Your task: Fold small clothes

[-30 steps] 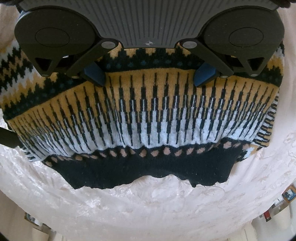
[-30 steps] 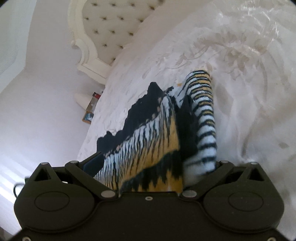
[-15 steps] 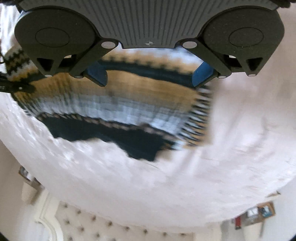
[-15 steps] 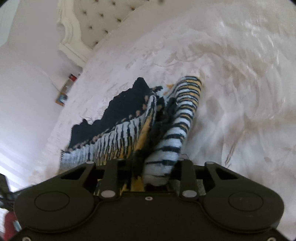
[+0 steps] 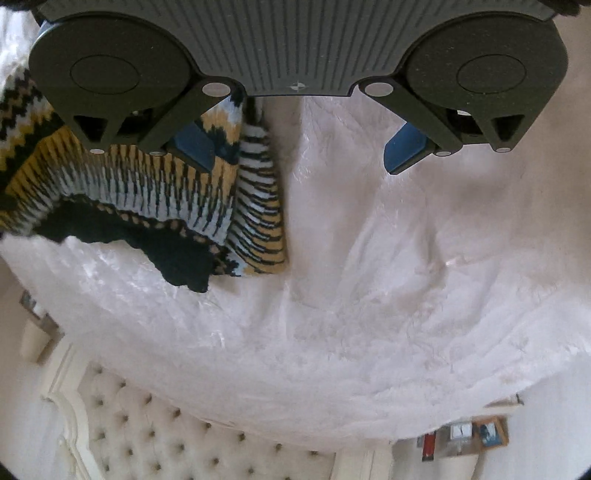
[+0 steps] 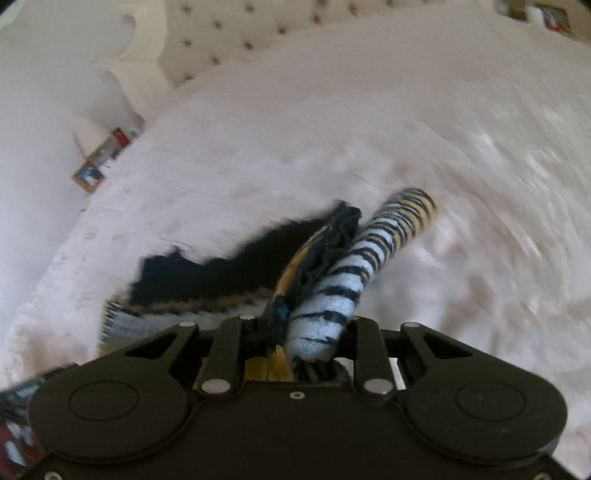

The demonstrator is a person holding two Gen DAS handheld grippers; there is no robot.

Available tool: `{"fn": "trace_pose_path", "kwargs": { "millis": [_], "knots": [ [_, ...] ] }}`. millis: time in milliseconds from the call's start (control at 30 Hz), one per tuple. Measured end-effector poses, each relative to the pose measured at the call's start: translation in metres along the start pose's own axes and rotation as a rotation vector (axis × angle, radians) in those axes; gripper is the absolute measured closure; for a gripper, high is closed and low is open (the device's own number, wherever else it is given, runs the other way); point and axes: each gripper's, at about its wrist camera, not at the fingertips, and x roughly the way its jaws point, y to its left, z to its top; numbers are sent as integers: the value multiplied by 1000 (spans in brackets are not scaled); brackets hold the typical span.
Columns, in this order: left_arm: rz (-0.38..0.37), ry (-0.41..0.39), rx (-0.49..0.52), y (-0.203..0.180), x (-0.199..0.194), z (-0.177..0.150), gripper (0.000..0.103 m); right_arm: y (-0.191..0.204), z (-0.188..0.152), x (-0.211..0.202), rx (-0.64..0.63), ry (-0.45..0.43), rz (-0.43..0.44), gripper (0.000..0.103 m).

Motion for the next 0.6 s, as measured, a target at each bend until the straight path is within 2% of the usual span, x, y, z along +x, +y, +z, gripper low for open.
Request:
{"fn": "trace_pose_path", "kwargs": {
  "millis": [133,333,467,600],
  "knots": [
    [-13,-14,-30,11,-8,1,4,52,1,9,-61,-14,66,72],
    [-20,-9,-110,31,-11,-1,4,126,-20,52,-144,48,163,72],
    [-24,-13,-148,39,-13,-1,4,156,-41,81,-188,92,160,73],
    [-24,-22,-170,44,-15,1,4,180,-56,95,-262,107,89,72]
  ]
}}
